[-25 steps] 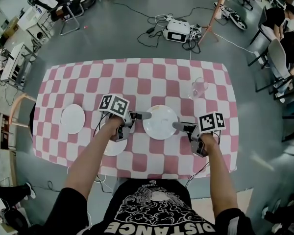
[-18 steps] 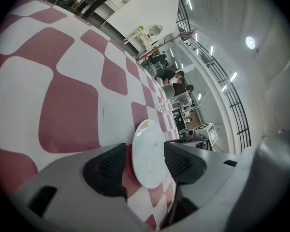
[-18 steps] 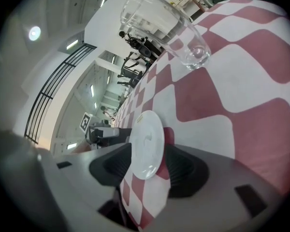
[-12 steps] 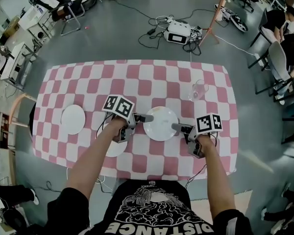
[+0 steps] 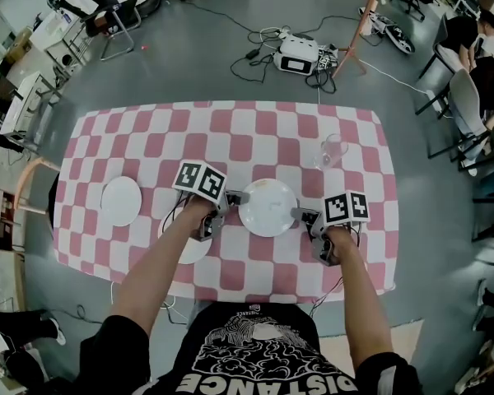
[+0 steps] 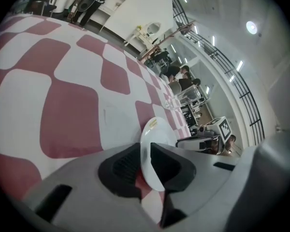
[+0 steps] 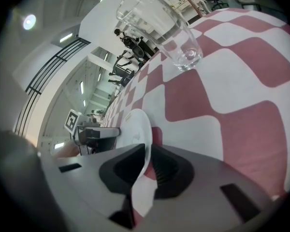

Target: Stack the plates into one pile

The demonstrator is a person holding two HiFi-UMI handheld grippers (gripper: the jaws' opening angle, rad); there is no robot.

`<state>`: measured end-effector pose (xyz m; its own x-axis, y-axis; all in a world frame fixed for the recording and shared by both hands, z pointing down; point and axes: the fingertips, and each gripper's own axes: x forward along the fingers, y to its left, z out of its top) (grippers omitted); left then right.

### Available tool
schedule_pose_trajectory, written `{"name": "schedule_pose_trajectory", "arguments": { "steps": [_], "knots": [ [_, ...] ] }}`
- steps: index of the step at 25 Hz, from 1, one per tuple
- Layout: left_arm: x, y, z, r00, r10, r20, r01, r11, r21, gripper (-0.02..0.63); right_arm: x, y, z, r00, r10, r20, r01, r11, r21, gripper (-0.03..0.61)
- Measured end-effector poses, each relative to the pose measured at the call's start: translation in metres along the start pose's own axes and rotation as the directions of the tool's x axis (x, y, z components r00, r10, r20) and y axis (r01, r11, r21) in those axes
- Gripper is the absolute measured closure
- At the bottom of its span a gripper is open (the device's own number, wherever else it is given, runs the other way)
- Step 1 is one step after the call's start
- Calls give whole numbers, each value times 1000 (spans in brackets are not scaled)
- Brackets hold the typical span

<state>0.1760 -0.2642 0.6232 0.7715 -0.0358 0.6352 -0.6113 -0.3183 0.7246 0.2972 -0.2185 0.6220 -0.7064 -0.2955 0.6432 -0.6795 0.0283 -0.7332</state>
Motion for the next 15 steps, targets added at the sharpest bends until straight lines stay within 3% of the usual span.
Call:
{"name": "schedule_pose_trajectory", "arguments": {
  "steps": [2, 15],
  "knots": [
    [-1, 2, 1, 1000, 20, 4, -20, 1000, 8, 566, 0, 0, 0, 1000, 0, 0, 0, 1000, 4, 534],
    [-20, -5, 2, 999, 19, 45, -20, 1000, 11, 569, -4, 18, 7, 1000, 16, 23, -16, 1000, -11, 541]
  ]
}}
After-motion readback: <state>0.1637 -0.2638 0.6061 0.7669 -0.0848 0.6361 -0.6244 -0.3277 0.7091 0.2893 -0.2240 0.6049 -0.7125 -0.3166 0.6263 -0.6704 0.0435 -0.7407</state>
